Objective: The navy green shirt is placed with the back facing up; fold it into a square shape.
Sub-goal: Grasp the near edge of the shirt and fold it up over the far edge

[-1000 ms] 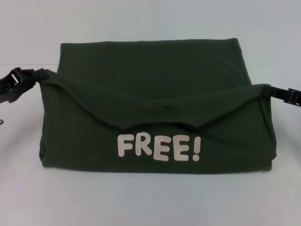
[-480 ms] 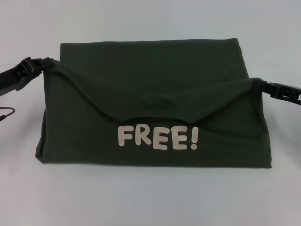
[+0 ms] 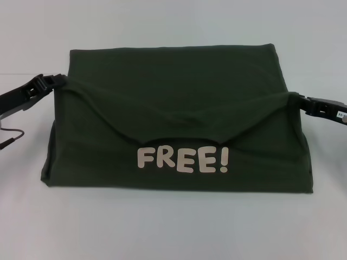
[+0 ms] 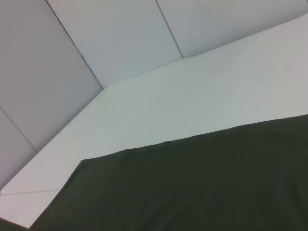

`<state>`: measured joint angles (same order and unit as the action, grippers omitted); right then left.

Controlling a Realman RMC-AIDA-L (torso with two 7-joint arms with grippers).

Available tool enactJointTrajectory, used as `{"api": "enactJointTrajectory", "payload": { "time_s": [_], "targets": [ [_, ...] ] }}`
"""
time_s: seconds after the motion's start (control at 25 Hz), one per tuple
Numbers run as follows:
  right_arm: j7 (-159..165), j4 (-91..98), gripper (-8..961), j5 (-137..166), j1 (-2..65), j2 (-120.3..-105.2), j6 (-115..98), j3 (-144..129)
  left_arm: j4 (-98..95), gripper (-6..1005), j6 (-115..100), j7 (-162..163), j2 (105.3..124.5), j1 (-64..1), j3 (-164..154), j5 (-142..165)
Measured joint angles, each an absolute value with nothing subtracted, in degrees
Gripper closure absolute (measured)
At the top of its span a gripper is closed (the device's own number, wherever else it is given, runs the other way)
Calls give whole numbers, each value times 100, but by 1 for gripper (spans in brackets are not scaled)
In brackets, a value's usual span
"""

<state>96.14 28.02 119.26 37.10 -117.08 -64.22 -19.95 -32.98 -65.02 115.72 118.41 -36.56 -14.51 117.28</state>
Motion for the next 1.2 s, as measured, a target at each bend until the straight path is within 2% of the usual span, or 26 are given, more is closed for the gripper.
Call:
{"api": "enactJointTrajectory", "payload": {
  "time_s": [0.24,0.4,0.8,0.96,1.12,1.16,1.2],
  "targets": [
    [9455,2785,880,11926,3759,-11789,-6198,-2084,-3265,973,-6350,11373,11875,-3680,-1468,11727],
    [9389,2783,879,11923,3789,-11863,-6024,-2110,-3235,973,-6167,11180,11961,-3729,-1473,11724],
    [9385,2790,878,11924,3841,-11878,-5747,-2275,-3236,974,-5277,10592,12224,-3874,-1535,11669],
    [9388,2787,877,11923,3853,-11929,-5525,-2399,-3232,974,-4845,10525,12299,-3951,-1927,11668],
    [9433,2786,877,11923,3845,-11948,-5399,-2430,-3224,915,-4486,10547,12368,-3983,-2082,11584],
    [9436,2786,834,11922,3827,-11949,-5416,-2415,-3223,900,-4460,10547,12376,-3979,-2082,11560],
    [9437,2789,791,11892,3798,-11949,-5451,-2398,-3220,828,-4462,10548,12381,-3952,-2083,11515]
  ]
}}
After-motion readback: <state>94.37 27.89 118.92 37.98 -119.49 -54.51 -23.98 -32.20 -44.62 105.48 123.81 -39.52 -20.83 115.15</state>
